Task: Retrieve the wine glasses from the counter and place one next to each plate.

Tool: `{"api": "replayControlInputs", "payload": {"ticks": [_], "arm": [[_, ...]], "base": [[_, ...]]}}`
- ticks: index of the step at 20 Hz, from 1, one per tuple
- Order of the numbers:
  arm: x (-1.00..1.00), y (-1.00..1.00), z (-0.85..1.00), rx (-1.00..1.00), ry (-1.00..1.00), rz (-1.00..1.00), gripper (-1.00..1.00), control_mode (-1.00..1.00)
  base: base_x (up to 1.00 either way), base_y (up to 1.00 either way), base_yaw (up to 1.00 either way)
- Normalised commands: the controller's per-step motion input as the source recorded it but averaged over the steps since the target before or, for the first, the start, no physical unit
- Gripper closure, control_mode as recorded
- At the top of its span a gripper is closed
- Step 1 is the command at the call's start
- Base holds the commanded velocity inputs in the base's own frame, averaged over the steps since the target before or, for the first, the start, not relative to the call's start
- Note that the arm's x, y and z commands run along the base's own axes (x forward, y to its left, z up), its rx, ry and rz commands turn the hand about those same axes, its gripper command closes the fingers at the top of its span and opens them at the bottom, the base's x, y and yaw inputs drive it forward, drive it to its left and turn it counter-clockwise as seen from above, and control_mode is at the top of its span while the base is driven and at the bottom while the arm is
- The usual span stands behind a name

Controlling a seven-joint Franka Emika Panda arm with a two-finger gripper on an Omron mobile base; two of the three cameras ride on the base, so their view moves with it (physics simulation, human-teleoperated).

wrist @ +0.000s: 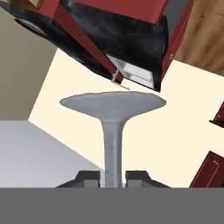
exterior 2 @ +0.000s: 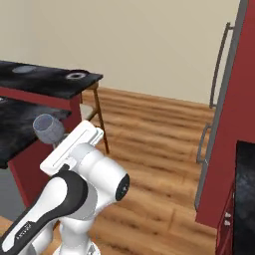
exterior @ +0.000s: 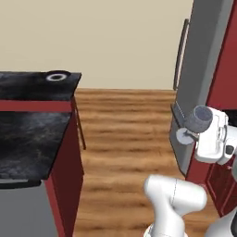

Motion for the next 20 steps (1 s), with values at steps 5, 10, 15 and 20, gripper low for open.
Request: {"api": "replayControlInputs", "payload": {"ticks": [5,10,15,20], "arm": [[0.00,0.00,0.00,0.00,0.00,0.00,1.00,1.00],[0.00,0.00,0.00,0.00,0.00,0.00,1.00,1.00],[0.00,0.00,0.00,0.00,0.00,0.00,1.00,1.00],[0.00,0.00,0.00,0.00,0.00,0.00,1.00,1.00]], "base": [[1.00,0.23,0.21],[1.00,0.16,0.09],[1.00,-0.75,0.31],[1.00,-0.09,0.46]]}}
